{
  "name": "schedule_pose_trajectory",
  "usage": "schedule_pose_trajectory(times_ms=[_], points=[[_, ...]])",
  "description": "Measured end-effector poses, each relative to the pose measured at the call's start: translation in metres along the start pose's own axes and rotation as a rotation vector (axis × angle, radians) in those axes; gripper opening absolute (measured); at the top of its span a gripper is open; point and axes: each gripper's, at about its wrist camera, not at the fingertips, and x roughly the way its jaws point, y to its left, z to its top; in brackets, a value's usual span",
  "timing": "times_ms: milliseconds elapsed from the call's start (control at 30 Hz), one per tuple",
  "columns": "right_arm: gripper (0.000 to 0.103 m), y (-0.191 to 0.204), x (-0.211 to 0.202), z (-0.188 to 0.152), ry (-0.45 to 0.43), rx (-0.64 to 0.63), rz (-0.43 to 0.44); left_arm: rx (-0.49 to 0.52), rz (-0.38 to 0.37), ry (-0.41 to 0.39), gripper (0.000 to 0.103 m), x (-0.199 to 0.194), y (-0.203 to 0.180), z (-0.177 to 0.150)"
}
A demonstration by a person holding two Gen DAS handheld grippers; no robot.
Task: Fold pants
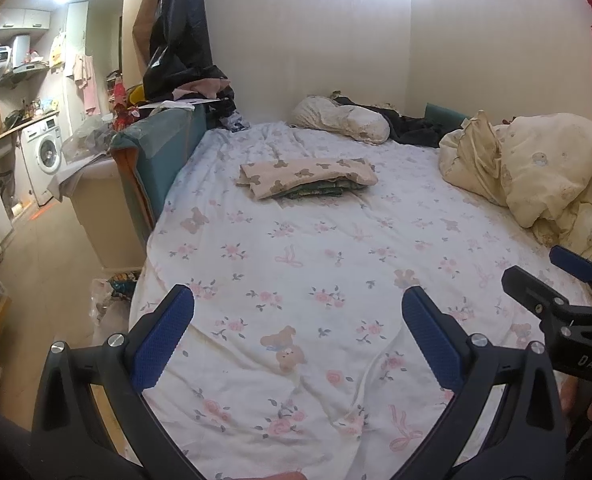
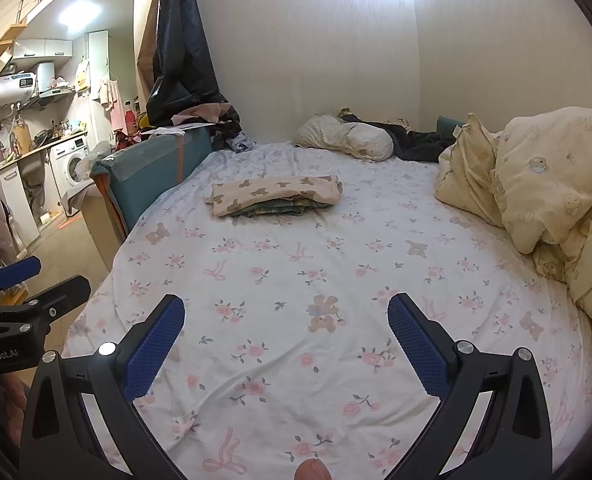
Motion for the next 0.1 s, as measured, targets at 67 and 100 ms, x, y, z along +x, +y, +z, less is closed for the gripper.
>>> schedule_pose_trajectory(times_ms=[67,100], points=[[0.103,-0.001,0.0026,-0.0006,0.008,0.003,0.003,-0.024,-0.006,0.007,0.102,0.0001,0.0019,0.0003],[0.103,-0.0017,0.0031,-0.0003,0.011,0.011,0.009,-0.026,-0.003,0.001,0.102,-0.0012,0.0023,0.0003]])
